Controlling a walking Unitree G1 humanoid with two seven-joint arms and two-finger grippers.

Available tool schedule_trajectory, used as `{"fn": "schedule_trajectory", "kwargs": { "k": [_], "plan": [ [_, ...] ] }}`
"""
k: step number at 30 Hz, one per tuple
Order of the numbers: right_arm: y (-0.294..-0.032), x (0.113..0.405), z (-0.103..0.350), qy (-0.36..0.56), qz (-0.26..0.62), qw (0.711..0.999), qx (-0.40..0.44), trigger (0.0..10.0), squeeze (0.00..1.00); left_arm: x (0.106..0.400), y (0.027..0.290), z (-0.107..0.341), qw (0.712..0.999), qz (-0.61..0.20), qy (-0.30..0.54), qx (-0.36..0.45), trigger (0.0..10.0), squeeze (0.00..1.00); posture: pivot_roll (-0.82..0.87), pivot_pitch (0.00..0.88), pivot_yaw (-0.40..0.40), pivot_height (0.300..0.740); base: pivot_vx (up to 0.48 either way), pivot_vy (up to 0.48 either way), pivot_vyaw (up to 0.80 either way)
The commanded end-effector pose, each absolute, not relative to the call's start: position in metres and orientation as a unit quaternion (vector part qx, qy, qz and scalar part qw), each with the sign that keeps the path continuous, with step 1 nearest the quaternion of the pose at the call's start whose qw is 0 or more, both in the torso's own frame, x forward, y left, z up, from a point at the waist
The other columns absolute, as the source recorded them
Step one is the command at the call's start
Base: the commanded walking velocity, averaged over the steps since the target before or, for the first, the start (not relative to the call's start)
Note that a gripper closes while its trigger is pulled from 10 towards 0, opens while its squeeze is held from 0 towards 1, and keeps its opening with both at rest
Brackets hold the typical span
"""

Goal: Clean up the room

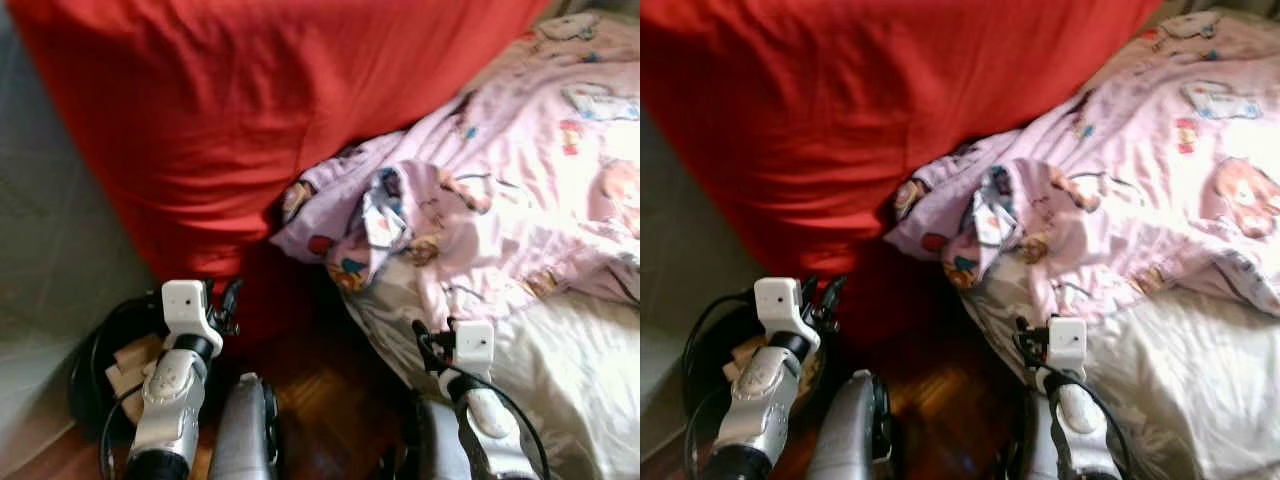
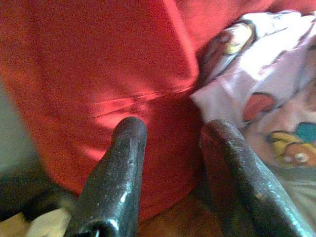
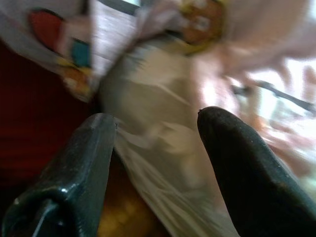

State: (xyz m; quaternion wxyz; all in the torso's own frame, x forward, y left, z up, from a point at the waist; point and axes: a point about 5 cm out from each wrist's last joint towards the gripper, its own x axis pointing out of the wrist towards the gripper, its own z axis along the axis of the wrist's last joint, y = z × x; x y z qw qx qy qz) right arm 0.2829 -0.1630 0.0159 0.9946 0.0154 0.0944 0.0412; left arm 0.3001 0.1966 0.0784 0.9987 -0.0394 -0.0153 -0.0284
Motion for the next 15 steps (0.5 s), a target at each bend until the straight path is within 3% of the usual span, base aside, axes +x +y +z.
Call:
{"fn": "schedule_trajectory", "kwargs": {
  "k": [1,15],
  "plan": [
    [-0.1651,0.2758,0.0088,0.107,0.038,0.993,0.016,10.0,0.0,0.2973,0.1982,0.0764,0.999,-0.025,-0.014,-0.044,10.0,0.0,0.0,0.211,0.022,0.602,0.0,0.0,0.0],
    [-0.1684,0.278,0.0084,0.114,0.028,0.993,0.015,10.0,0.0,0.2936,0.1995,0.0753,0.999,-0.025,-0.013,-0.04,10.0,0.0,0.0,0.23,0.015,0.602,0.254,0.0,0.0]
  ]
}}
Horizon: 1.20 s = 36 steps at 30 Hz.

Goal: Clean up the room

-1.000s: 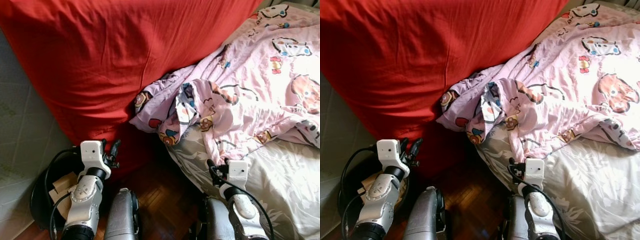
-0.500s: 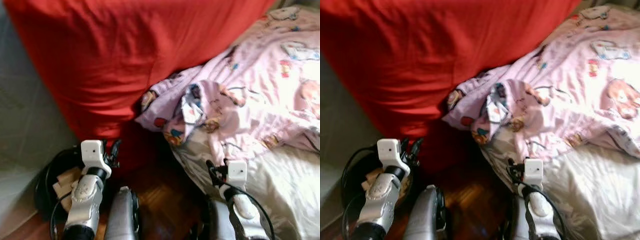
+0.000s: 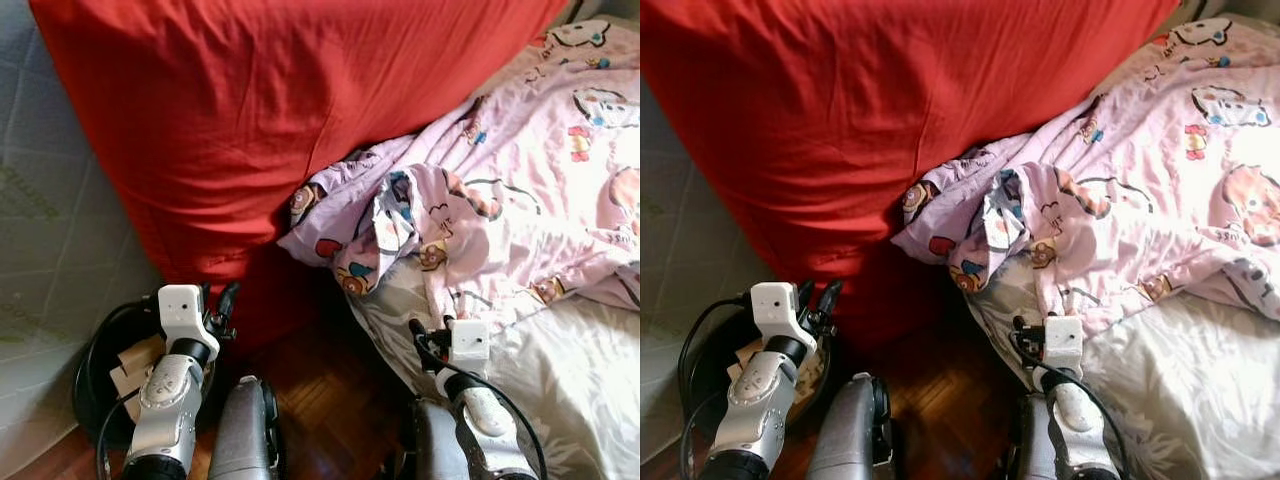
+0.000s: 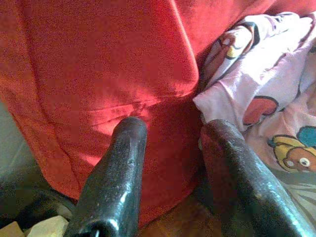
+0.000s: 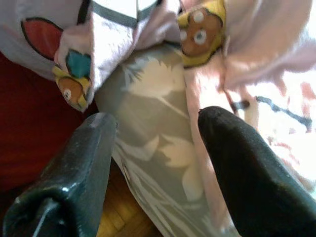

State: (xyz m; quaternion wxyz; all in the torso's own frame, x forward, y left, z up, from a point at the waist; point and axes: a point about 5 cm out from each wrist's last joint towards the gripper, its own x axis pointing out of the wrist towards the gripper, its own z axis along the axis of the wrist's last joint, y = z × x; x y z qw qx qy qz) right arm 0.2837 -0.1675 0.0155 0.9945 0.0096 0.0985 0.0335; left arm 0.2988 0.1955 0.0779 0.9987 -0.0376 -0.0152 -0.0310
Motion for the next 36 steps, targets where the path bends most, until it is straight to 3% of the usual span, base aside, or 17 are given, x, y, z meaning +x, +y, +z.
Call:
{"fn": "schedule_trajectory", "kwargs": {
  "k": [1,11,18,36],
  "plan": [
    [-0.169,0.278,0.008,0.115,0.027,0.993,0.015,10.0,0.0,0.293,0.2,0.075,0.999,-0.025,-0.013,-0.04,10.0,0.0,0.01,0.236,0.015,0.602,0.289,0.0,0.0],
    [-0.172,0.277,0.006,0.121,0.018,0.992,0.016,10.0,0.0,0.293,0.2,0.076,0.999,-0.023,-0.013,-0.037,10.0,0.0,0.01,0.237,0.015,0.602,0.286,0.0,0.0],
    [-0.176,0.281,0.007,0.126,-0.003,0.992,0.029,10.0,0.0,0.293,0.2,0.077,0.999,-0.023,-0.015,-0.036,10.0,0.0,0.02,0.24,0.014,0.602,0.0,0.0,0.0],
    [-0.18,0.283,0.007,0.132,-0.018,0.99,0.039,10.0,0.0,0.291,0.199,0.077,0.999,-0.025,-0.015,-0.035,10.0,0.0,0.02,0.231,0.012,0.602,0.324,0.0,-0.08]
  ]
}}
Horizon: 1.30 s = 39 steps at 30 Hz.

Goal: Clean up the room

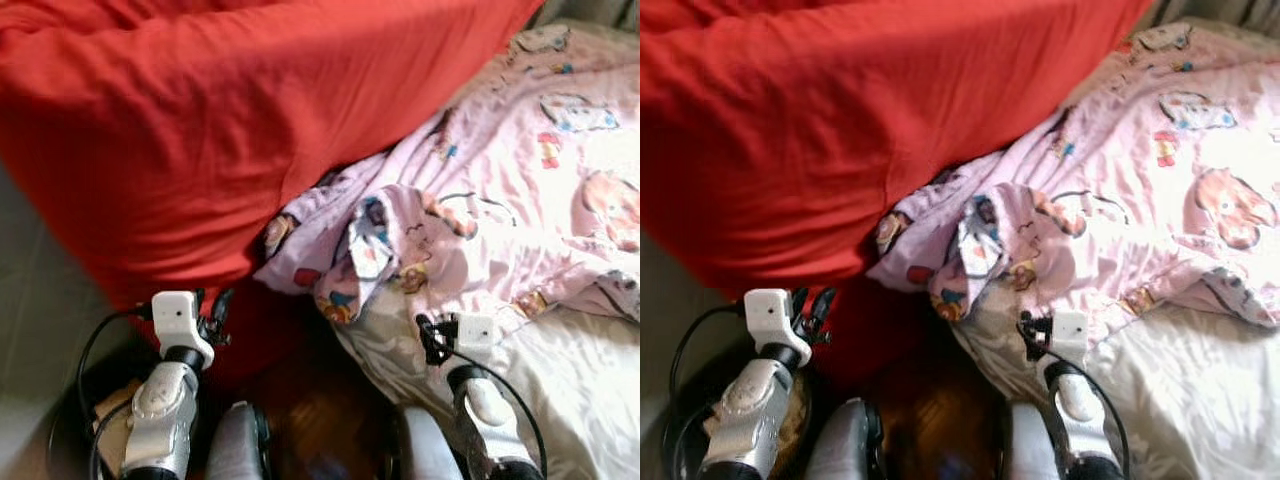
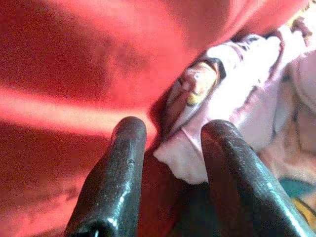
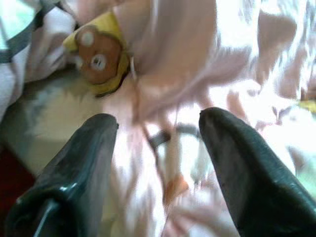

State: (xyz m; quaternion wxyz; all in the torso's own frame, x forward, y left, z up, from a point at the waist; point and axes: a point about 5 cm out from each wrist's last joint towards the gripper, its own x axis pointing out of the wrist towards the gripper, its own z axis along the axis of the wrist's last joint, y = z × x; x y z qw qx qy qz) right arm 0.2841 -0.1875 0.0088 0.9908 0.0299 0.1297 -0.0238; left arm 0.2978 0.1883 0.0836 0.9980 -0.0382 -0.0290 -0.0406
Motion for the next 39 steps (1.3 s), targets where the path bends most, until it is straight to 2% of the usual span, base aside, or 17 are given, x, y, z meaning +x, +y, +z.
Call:
{"fn": "schedule_trajectory", "kwargs": {
  "k": [1,10,17,18,19,20,25,32,36,37,38,39],
  "plan": [
    [-0.18,0.283,0.006,0.132,-0.017,0.99,0.038,10.0,0.0,0.291,0.199,0.077,0.999,-0.025,-0.016,-0.035,10.0,0.0,0.02,0.231,0.011,0.602,0.334,0.0,0.0],
    [-0.181,0.282,0.004,0.138,-0.035,0.989,0.051,10.0,0.0,0.29,0.2,0.076,0.999,-0.024,-0.014,-0.031,10.0,0.0,0.03,0.237,0.01,0.602,0.107,0.0,0.0],
    [-0.188,0.278,-0.002,0.152,-0.078,0.98,0.099,10.0,0.0,0.288,0.202,0.076,0.999,-0.022,-0.014,-0.028,10.0,0.0,0.03,0.253,0.01,0.602,0.0,0.0,0.0],
    [-0.189,0.277,-0.003,0.153,-0.083,0.979,0.104,10.0,0.19,0.288,0.202,0.076,0.999,-0.022,-0.014,-0.028,10.0,0.0,0.03,0.256,0.01,0.602,0.0,0.0,0.0],
    [-0.189,0.277,-0.003,0.154,-0.084,0.979,0.104,10.0,0.19,0.288,0.202,0.077,0.999,-0.022,-0.014,-0.028,10.0,0.0,0.03,0.256,0.01,0.602,0.0,0.0,0.0],
    [-0.189,0.275,-0.004,0.153,-0.088,0.978,0.114,10.0,1.0,0.288,0.202,0.076,0.999,-0.022,-0.014,-0.028,10.0,0.0,0.03,0.258,0.011,0.602,0.0,0.0,0.0],
    [-0.192,0.268,-0.008,0.149,-0.108,0.973,0.14,10.0,1.0,0.287,0.202,0.076,0.999,-0.022,-0.012,-0.027,10.0,0.0,0.03,0.264,0.014,0.602,0.0,0.0,0.0],
    [-0.195,0.265,-0.002,0.116,-0.123,0.976,0.137,10.0,1.0,0.284,0.203,0.072,0.999,-0.02,-0.004,-0.024,10.0,0.0,0.03,0.263,0.012,0.602,0.0,0.0,0.0],
    [-0.194,0.261,-0.006,0.126,-0.119,0.975,0.139,10.0,1.0,0.284,0.201,0.07,0.999,-0.024,-0.001,-0.023,10.0,0.0,0.03,0.267,0.013,0.602,0.0,0.0,0.0],
    [-0.193,0.259,-0.011,0.148,-0.117,0.973,0.137,10.0,0.89,0.284,0.2,0.07,0.999,-0.029,-0.001,-0.017,10.0,0.0,0.03,0.267,0.013,0.602,0.0,0.0,0.0],
    [-0.193,0.258,-0.013,0.157,-0.118,0.971,0.137,10.0,0.55,0.284,0.199,0.07,0.999,-0.03,-0.001,-0.014,10.0,0.0,0.03,0.267,0.013,0.602,0.0,0.0,0.0],
    [-0.192,0.257,-0.015,0.164,-0.12,0.97,0.136,10.0,0.55,0.284,0.199,0.07,0.999,-0.031,-0.001,-0.013,10.0,0.0,0.03,0.267,0.013,0.602,0.0,0.0,0.0]
  ]
}}
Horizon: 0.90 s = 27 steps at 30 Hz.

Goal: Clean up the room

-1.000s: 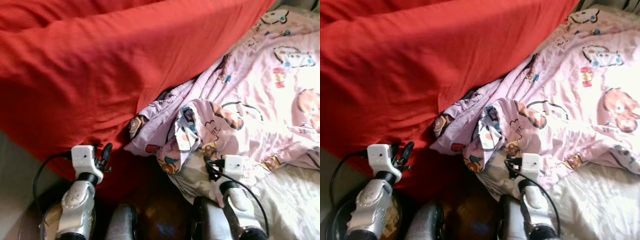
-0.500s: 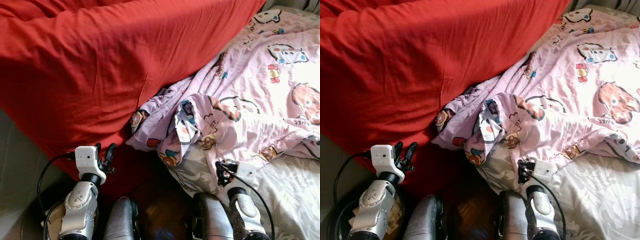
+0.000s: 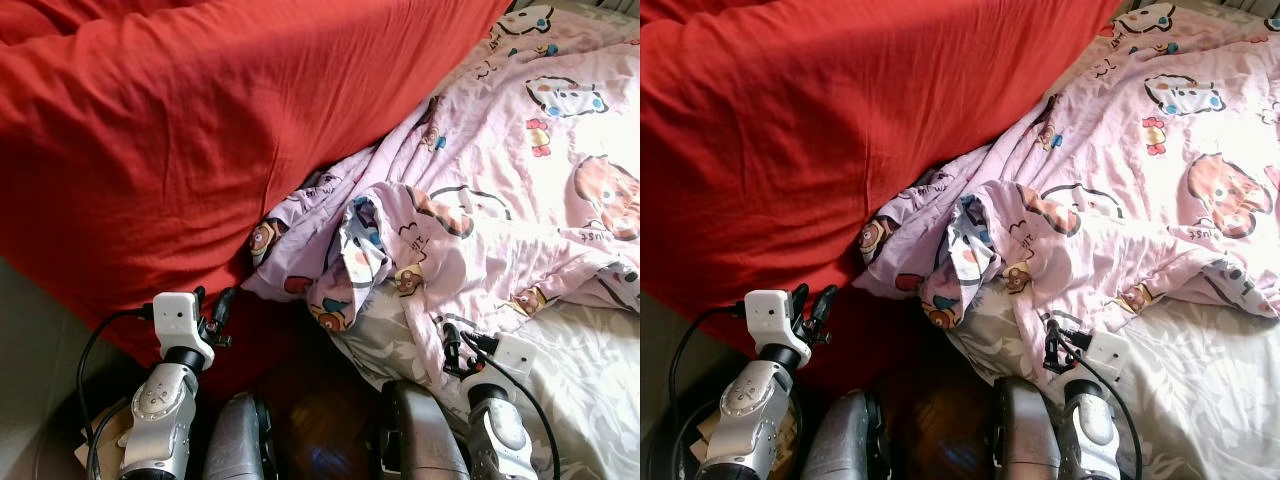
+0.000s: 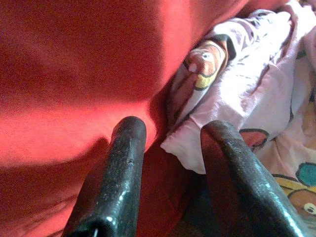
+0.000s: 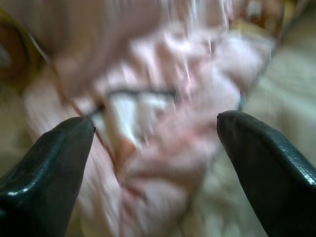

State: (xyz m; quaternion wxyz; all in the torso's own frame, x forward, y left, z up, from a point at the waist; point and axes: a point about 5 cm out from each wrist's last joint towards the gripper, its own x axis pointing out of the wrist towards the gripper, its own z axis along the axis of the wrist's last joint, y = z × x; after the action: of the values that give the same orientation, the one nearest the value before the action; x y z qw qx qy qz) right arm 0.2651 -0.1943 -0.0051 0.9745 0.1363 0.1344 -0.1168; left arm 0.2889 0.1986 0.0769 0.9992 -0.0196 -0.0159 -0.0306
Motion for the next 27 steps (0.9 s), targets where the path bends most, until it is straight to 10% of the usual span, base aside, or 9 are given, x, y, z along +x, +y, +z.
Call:
{"fn": "schedule_trajectory", "kwargs": {
  "k": [1,2,27],
  "plan": [
    [-0.192,0.257,-0.015,0.161,-0.121,0.969,0.143,10.0,0.23,0.284,0.199,0.07,0.999,-0.031,-0.001,-0.013,10.0,0.0,0.03,0.267,0.013,0.602,0.0,0.0,0.0],
    [-0.192,0.258,-0.015,0.163,-0.119,0.968,0.149,10.0,0.0,0.284,0.199,0.07,0.999,-0.03,-0.001,-0.013,10.0,0.0,0.03,0.267,0.011,0.602,0.0,0.0,0.0],
    [-0.197,0.272,-0.017,0.209,-0.16,0.925,0.276,10.0,0.0,0.282,0.199,0.069,1.0,-0.026,-0.001,-0.014,10.0,0.0,0.04,0.274,0.007,0.602,0.0,0.0,0.0]
  ]
}}
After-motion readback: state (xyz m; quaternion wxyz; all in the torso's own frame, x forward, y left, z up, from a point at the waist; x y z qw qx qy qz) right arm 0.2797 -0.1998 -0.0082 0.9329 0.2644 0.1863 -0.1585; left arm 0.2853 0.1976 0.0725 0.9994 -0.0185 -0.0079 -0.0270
